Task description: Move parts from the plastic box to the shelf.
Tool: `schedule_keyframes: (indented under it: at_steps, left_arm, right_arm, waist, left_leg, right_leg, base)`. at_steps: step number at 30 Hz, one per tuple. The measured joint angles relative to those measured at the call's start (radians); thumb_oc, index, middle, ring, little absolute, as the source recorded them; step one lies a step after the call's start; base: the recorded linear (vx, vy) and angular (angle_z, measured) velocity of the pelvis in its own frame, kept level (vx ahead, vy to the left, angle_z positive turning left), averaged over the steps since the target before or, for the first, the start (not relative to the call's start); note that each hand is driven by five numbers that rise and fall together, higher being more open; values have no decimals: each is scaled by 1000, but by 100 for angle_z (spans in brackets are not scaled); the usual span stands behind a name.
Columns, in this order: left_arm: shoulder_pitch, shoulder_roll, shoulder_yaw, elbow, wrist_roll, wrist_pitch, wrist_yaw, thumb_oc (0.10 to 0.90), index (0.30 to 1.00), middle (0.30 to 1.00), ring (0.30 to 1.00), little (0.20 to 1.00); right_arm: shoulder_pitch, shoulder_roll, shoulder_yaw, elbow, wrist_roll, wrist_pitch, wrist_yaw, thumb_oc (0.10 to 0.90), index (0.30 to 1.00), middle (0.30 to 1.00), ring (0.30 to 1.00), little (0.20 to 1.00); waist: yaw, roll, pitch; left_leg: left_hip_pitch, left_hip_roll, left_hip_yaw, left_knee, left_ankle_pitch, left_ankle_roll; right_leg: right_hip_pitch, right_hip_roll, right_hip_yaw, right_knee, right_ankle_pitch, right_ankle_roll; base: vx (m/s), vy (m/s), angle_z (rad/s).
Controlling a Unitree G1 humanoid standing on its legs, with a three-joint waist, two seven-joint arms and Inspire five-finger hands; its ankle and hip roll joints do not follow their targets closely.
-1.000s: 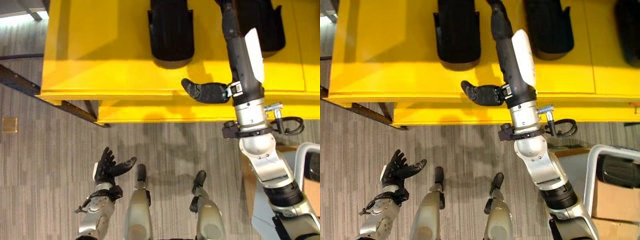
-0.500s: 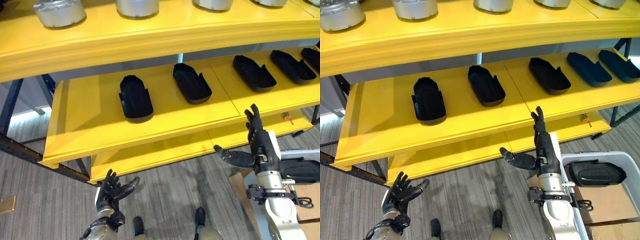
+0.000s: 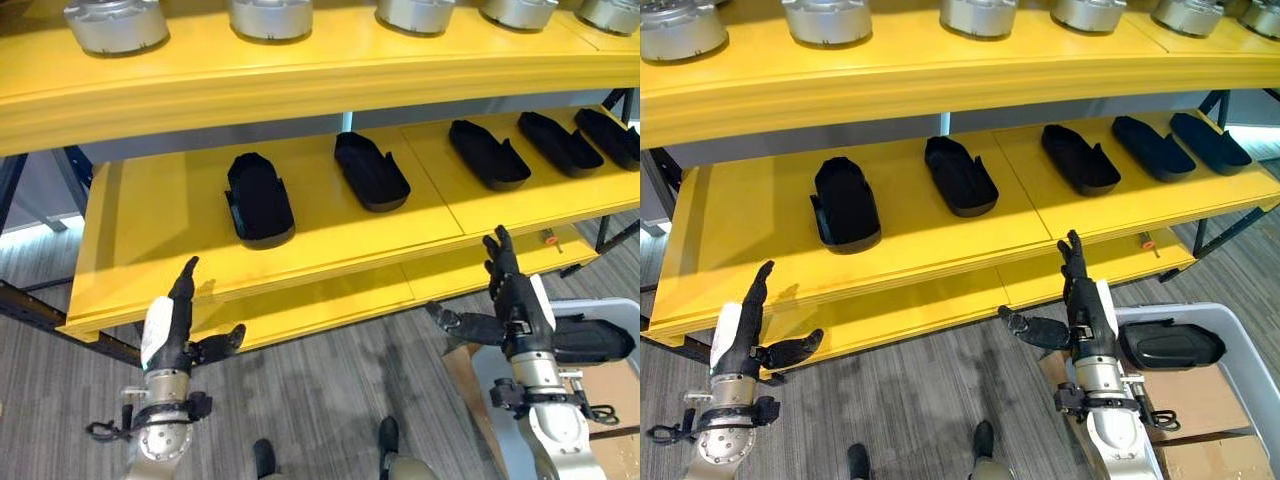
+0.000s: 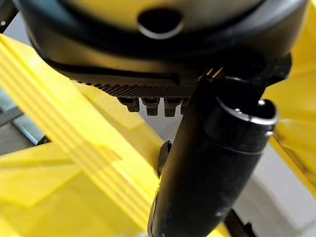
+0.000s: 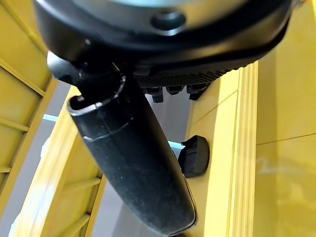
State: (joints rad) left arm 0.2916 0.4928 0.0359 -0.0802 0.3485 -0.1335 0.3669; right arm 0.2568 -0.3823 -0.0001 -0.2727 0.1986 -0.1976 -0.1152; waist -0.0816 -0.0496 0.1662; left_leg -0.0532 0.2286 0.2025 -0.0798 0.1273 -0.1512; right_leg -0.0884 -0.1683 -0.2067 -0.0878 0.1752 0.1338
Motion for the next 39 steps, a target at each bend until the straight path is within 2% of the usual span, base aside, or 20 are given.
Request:
schedule_keyframes:
  at_steps: [6,9,15,17,18,23,31,39]
  left_arm:
    - [-16,16,-6,-1,114,0,24,900,1000,1000,1000,1000]
    - [-51,69,-24,-7,185,-1,40,900,1000,1000,1000,1000]
    - [-134,81,-66,-5,253,-4,44,900,1000,1000,1000,1000]
    - [-219,82,-118,6,258,-3,53,900,1000,1000,1000,1000]
    - [-309,87,-164,35,275,0,60,900,1000,1000,1000,1000]
    - [-324,88,-169,39,296,1,62,900,1000,1000,1000,1000]
    - [-386,88,-235,93,308,3,62,900,1000,1000,1000,1000]
    - [-411,88,-243,122,334,3,62,900,1000,1000,1000,1000]
  right_arm:
    - [-3,-24,7,0,0,-14,-2,900,1000,1000,1000,1000]
    - [-18,-25,7,0,0,-18,-3,900,1000,1000,1000,1000]
    - [-66,-28,19,0,-1,-19,-9,900,1000,1000,1000,1000]
    - [-94,-30,29,0,-3,-25,-24,900,1000,1000,1000,1000]
    - [-146,-31,58,0,-6,-27,-27,900,1000,1000,1000,1000]
    - [-148,-37,60,0,-22,-29,-38,900,1000,1000,1000,1000]
    - [-150,-52,64,1,-38,-32,-45,900,1000,1000,1000,1000]
    - [-150,-52,64,1,-40,-37,-48,900,1000,1000,1000,1000]
  waist:
    - [-2,-1,9]
    - [-2,-3,43]
    - [-27,-4,72]
    - [-30,-5,98]
    - [-33,-6,125]
    - [-52,-8,133]
    - [-54,-9,147]
    - [-58,-10,172]
  left_leg:
    - [-4,0,7,-3,-3,1]
    - [-7,1,8,-4,-3,0]
    - [-27,0,15,0,3,-8]
    - [-31,0,16,1,3,-8]
    - [-32,1,28,1,2,-7]
    - [-33,3,40,0,-1,-7]
    - [-39,10,43,0,-1,-9]
    - [-39,13,48,0,-1,-10]
  right_leg:
    - [-9,-4,4,-6,-5,6]
    - [-13,-4,6,-6,-5,5]
    - [-38,2,9,1,8,-2]
    - [-44,4,11,1,8,-2]
    - [-55,5,25,1,11,-3]
    - [-64,9,34,1,12,-4]
    - [-73,15,39,1,12,-4]
    - [-78,19,45,1,14,-7]
  base:
    - [-3,-6,-3]
    - [0,0,0]
    - [-1,-2,-1]
    - [0,-8,-8]
    - [3,-11,-15]
    - [0,-4,-9]
    - [-1,-1,-1]
    - [-3,-2,-2]
